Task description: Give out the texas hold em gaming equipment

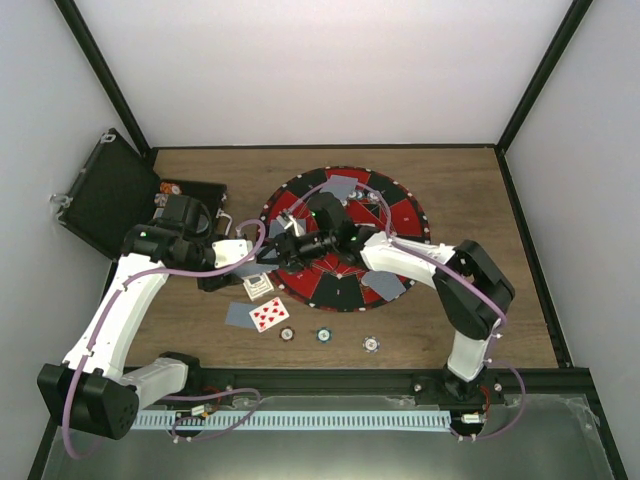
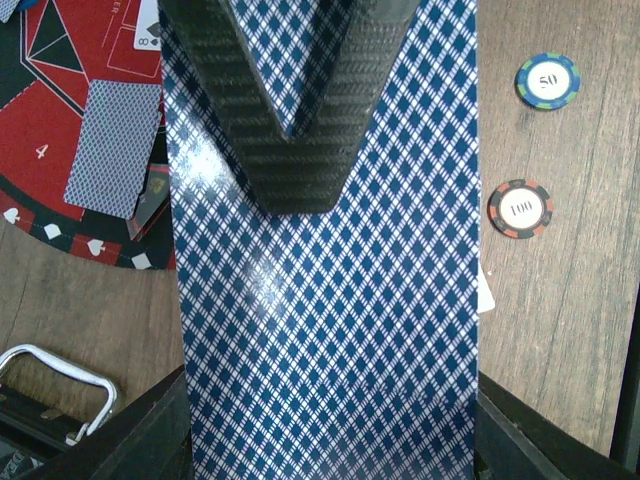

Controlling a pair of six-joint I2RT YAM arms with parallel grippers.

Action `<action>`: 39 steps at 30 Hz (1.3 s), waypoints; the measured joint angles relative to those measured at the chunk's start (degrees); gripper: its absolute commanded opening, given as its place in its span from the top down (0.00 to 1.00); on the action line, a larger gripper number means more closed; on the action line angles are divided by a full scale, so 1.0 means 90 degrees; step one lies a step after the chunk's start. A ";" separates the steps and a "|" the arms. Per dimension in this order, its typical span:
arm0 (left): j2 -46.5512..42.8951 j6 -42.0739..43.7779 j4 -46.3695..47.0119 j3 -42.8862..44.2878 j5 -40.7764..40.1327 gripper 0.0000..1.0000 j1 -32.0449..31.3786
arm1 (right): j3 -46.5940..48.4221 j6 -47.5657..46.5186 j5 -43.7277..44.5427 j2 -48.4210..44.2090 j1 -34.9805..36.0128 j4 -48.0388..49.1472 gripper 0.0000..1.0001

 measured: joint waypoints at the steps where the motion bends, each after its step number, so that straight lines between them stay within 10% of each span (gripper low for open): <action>1: 0.0000 0.0000 0.0000 0.0000 -0.0002 0.95 0.0000 | -0.0010 0.0017 0.0005 -0.0032 0.0000 0.0010 0.70; 13: 0.0000 0.0000 0.0019 -0.0002 -0.0024 0.95 0.0000 | -0.0221 0.0192 0.0015 -0.0568 -0.0248 0.0024 0.98; 28: 0.0000 0.0041 0.0029 -0.0029 -0.0036 0.95 0.0000 | -0.0634 -0.1059 0.0131 -0.1321 -0.2703 -0.1341 0.97; 39: -0.0002 0.0053 0.0029 -0.0029 -0.0100 0.95 0.0000 | 0.0474 -0.2846 0.1540 0.0391 -0.3733 -0.3398 0.96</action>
